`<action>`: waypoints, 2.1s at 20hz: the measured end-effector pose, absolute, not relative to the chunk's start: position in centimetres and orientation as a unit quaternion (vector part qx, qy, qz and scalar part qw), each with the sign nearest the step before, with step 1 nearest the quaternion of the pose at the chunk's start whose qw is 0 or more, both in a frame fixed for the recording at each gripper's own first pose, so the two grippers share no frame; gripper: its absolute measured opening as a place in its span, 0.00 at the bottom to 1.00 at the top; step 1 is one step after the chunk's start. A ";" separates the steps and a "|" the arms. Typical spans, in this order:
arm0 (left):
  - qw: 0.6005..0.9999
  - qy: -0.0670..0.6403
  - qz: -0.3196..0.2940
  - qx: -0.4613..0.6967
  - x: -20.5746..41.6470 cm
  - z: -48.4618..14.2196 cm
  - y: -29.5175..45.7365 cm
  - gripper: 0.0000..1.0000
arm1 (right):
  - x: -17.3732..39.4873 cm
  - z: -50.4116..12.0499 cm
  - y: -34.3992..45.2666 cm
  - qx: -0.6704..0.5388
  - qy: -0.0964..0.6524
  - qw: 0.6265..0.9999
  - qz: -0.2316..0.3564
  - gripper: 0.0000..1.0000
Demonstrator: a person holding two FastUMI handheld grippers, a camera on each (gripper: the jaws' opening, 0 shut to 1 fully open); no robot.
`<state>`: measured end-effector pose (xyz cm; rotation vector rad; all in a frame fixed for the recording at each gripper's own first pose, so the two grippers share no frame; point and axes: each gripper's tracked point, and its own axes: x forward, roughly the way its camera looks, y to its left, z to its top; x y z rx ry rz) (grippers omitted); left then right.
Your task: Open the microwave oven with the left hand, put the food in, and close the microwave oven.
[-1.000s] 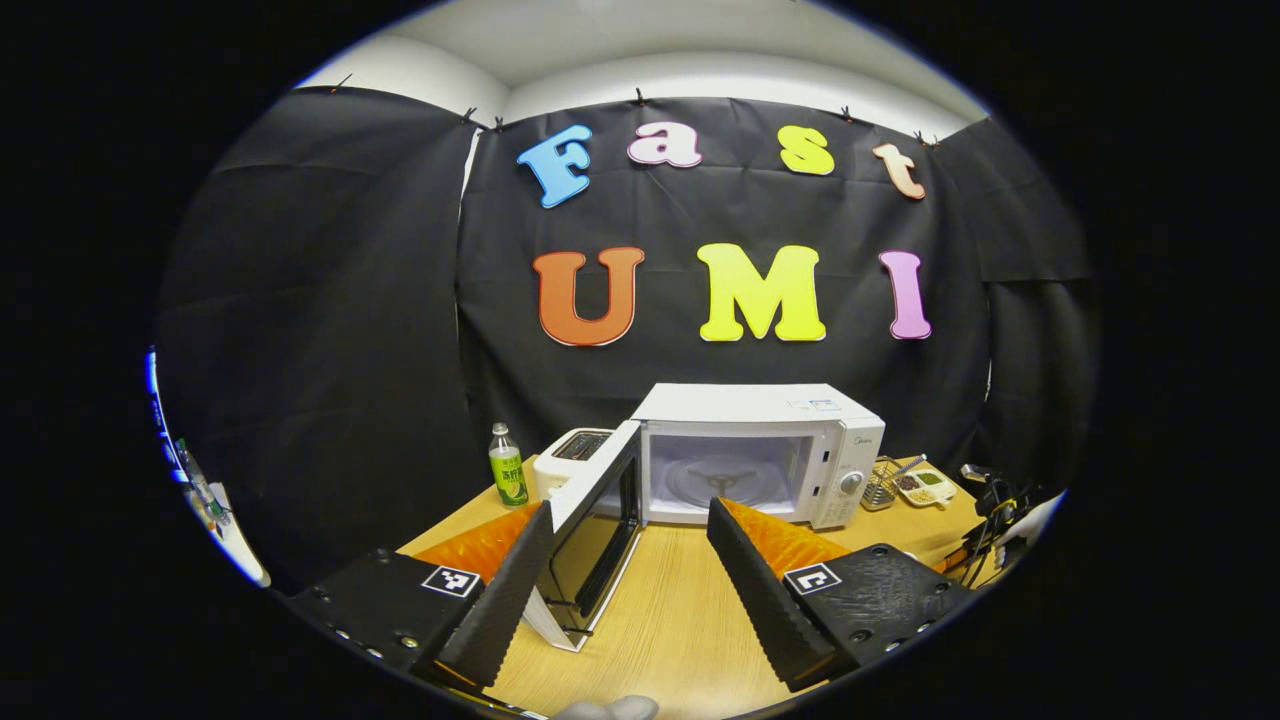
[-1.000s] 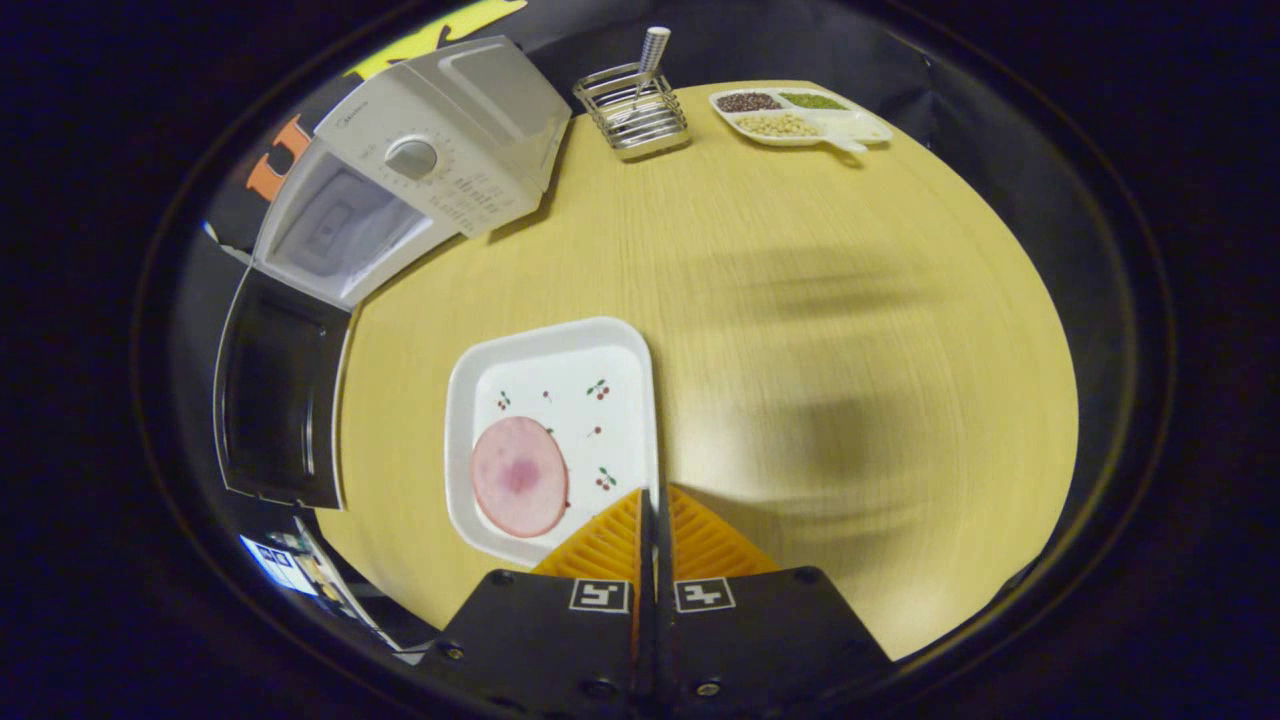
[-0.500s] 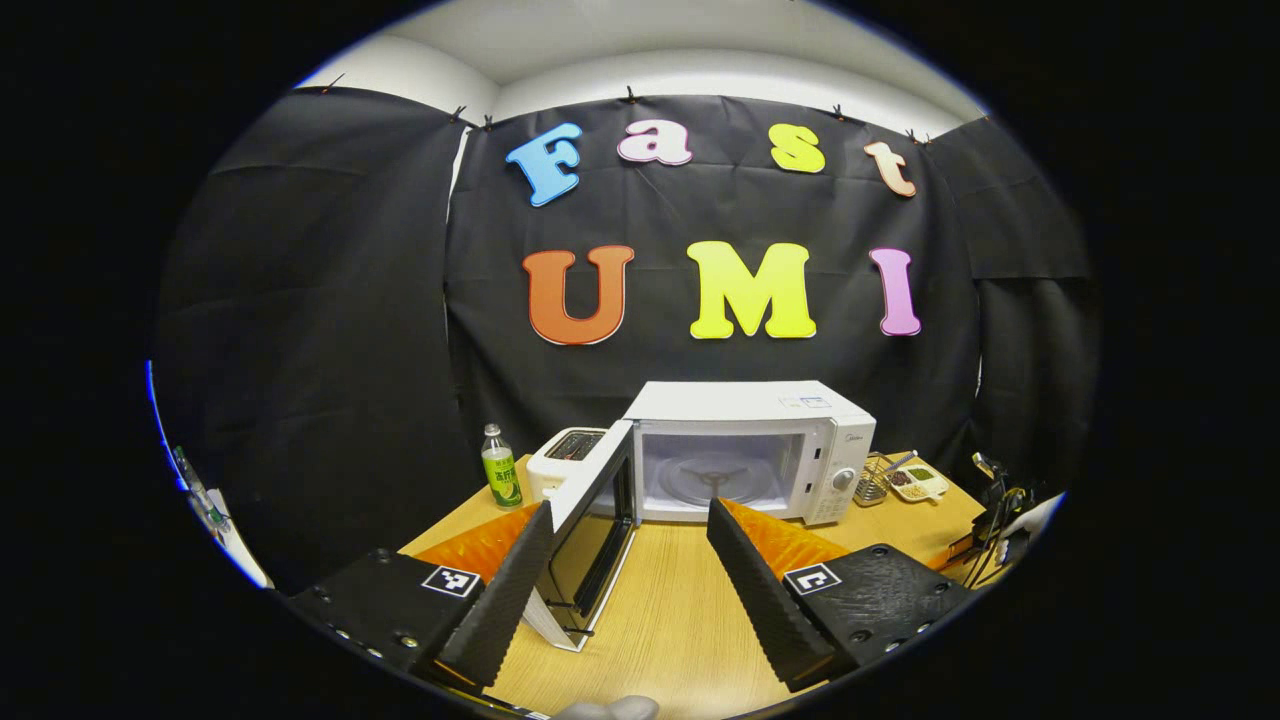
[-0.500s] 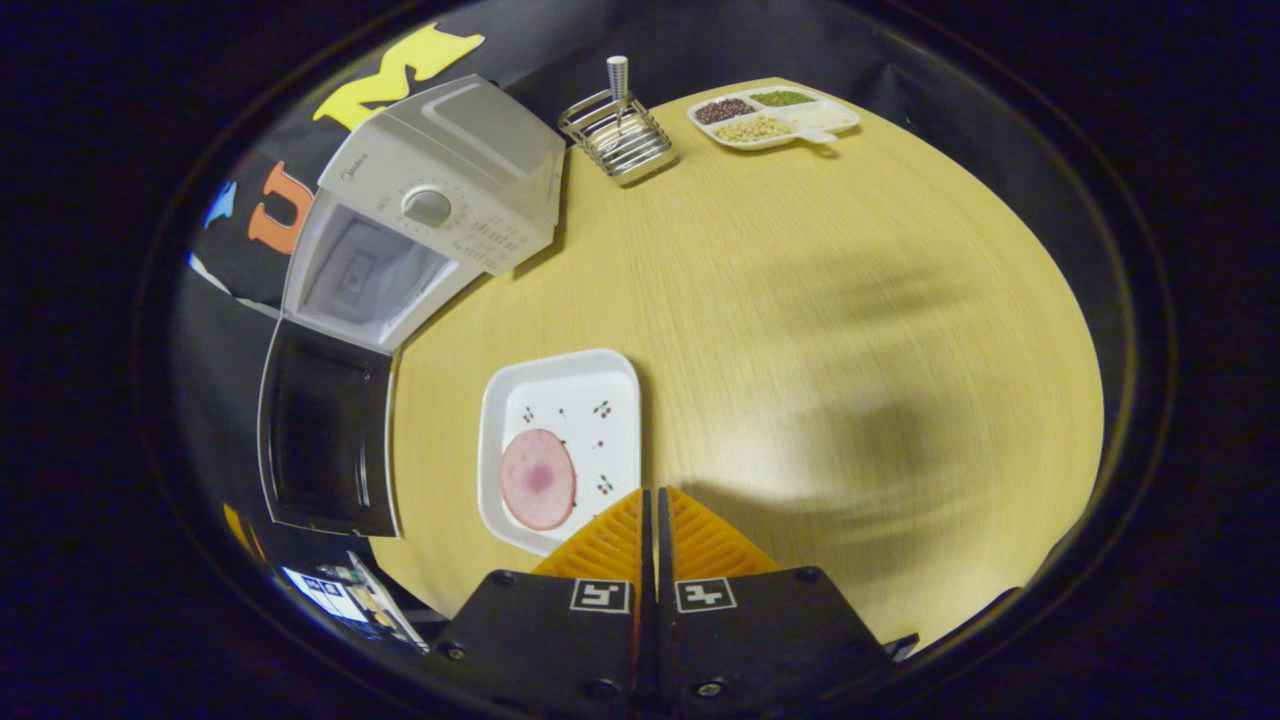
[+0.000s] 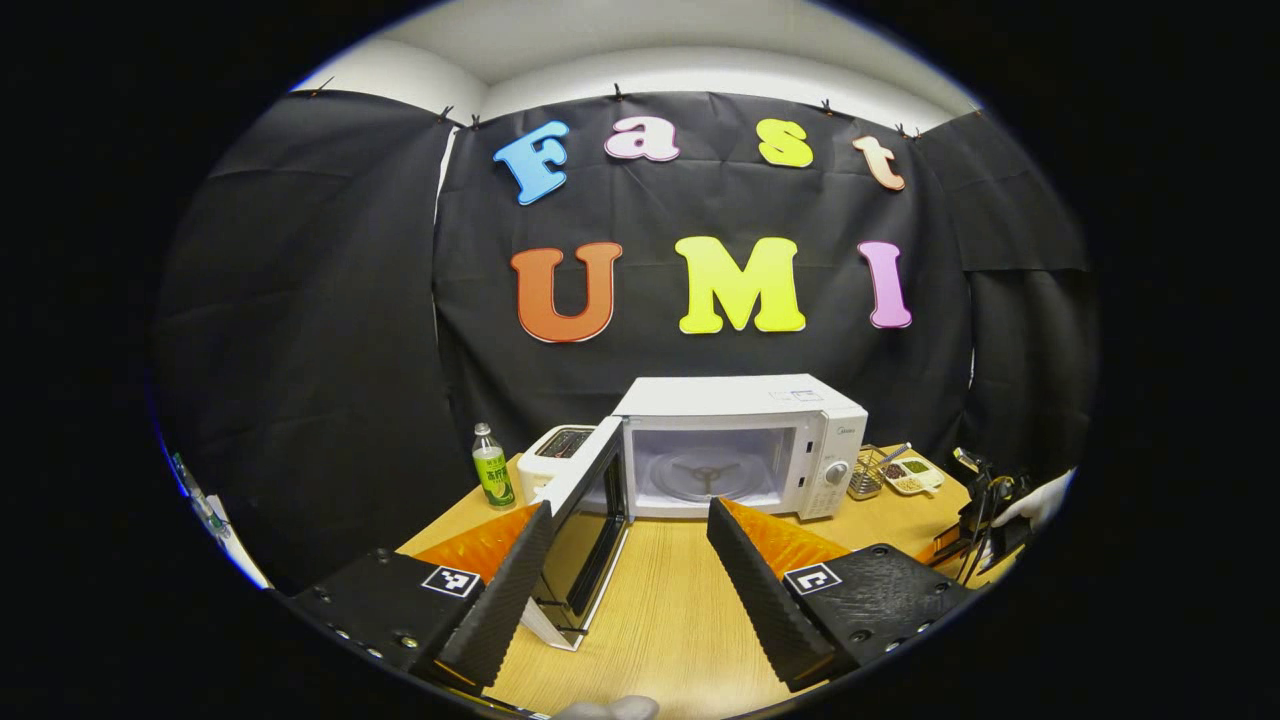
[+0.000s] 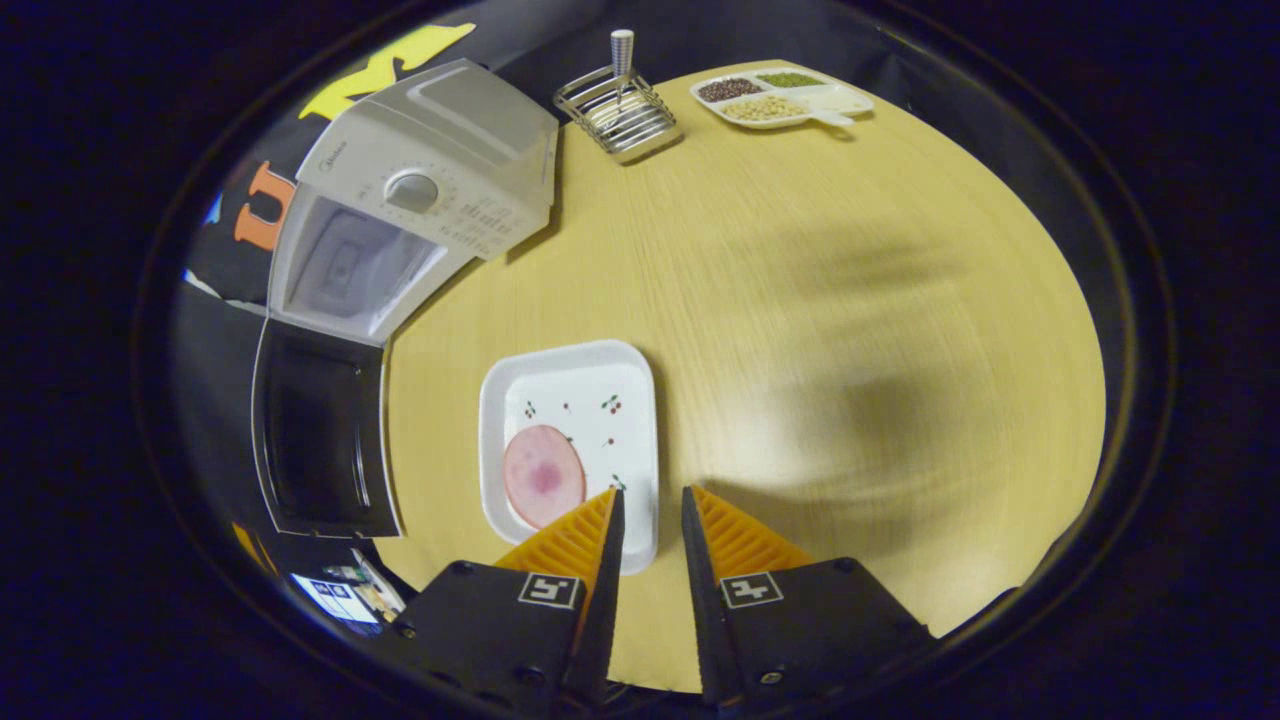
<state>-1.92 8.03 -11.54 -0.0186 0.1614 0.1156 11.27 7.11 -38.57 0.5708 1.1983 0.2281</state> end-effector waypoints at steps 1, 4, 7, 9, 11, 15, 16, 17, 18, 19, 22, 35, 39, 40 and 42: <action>0.995 0.081 0.060 -0.011 -1.9 -11.6 8.3 0.95 | 11.2 -38.8 7.3 0.260 0.561 0.779 0.104 0.38; 0.994 0.083 0.069 -0.015 -2.1 -11.9 9.1 0.94 | 11.0 -39.2 8.0 0.261 0.579 0.766 0.100 0.38; 0.993 0.085 0.078 -0.021 -2.5 -12.2 10.0 0.95 | 10.8 -39.8 8.8 0.267 0.592 0.755 0.088 0.31; 0.993 0.084 0.082 -0.026 -2.5 -12.4 10.3 0.95 | 10.9 -39.7 9.0 0.262 0.592 0.757 0.090 0.37; 0.992 0.088 0.086 -0.032 -2.6 -12.8 10.5 0.94 | 11.0 -40.0 8.5 0.262 0.586 0.763 0.076 0.31; 0.991 0.094 0.092 -0.038 -2.9 -13.3 10.7 0.94 | 10.8 -40.0 8.2 0.292 0.569 0.765 0.072 0.04; 0.990 0.096 0.091 -0.039 -2.7 -13.3 10.8 0.94 | 11.2 -39.6 8.6 0.310 0.554 0.768 0.085 0.04; 0.990 0.097 0.090 -0.038 -2.8 -13.3 10.7 0.94 | 11.1 -39.5 8.7 0.322 0.546 0.767 0.095 0.04; 0.990 0.098 0.090 -0.036 -2.8 -13.1 10.6 0.94 | 11.3 -39.2 9.0 0.336 0.533 0.769 0.105 0.04; 0.991 0.097 0.088 -0.035 -2.8 -12.9 10.5 0.94 | 11.5 -38.7 9.4 0.347 0.520 0.773 0.114 0.03; 0.991 0.101 0.081 -0.020 -2.7 -12.5 10.1 0.94 | 11.7 -37.4 10.4 0.373 0.489 0.777 0.138 0.04; 0.996 0.076 0.042 0.019 -1.2 -8.4 5.2 0.94 | 13.8 -27.5 21.4 0.447 0.387 0.794 0.141 0.00; 0.994 0.086 0.052 0.040 -0.3 -8.2 4.1 0.94 | 16.7 -26.3 24.9 0.481 0.355 0.792 0.122 0.03; 0.994 0.086 0.049 0.042 -0.1 -8.2 3.8 0.94 | 17.7 -26.3 25.3 0.489 0.347 0.794 0.104 0.03; 0.995 0.085 0.040 0.039 0.3 -8.4 3.5 0.95 | 19.8 -26.2 26.9 0.501 0.327 0.797 0.083 0.03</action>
